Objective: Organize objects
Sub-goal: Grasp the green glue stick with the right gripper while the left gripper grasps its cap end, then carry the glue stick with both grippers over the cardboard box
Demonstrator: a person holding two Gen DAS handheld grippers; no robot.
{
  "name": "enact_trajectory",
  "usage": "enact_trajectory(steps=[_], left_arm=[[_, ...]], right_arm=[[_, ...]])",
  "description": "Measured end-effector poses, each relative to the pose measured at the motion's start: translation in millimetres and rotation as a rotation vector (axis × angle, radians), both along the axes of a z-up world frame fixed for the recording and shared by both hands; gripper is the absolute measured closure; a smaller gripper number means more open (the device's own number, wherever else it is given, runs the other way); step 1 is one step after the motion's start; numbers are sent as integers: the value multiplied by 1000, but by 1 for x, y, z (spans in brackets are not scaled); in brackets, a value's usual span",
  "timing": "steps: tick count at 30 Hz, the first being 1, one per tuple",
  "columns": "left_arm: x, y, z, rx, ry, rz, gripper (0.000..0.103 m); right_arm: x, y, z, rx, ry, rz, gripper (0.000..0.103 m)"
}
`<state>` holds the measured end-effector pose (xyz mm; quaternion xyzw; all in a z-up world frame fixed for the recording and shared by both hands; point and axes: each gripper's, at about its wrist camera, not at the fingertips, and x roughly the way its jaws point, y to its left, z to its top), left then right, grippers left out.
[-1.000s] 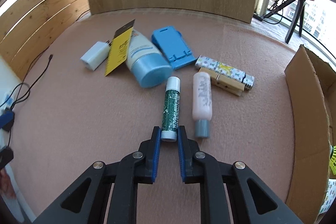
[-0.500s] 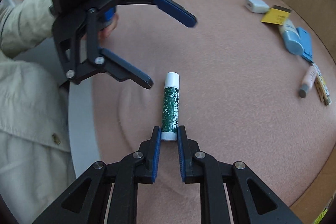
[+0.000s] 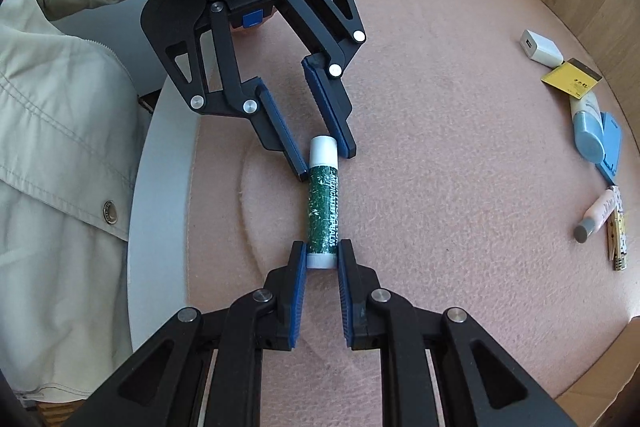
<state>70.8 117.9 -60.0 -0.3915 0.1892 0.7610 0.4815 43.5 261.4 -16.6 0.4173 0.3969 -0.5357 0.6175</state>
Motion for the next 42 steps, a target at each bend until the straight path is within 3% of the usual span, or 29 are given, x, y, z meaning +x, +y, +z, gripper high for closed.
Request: enact_trajectory(steps=[9,25,34,42], left_arm=[[2,-2,14,10,33,5,80],[-5,19,87,-49,189,22,81],[-13,62,95,-84,208,30,81],[-34,131,101,-117,224,-1,81]], right_arm=[[10,-3,11,4,47,15,89],[3,20,81,-55,221,91,89],[-15,62,93,-83,249,109,89],[-42,115,97,-102,281,85,89]])
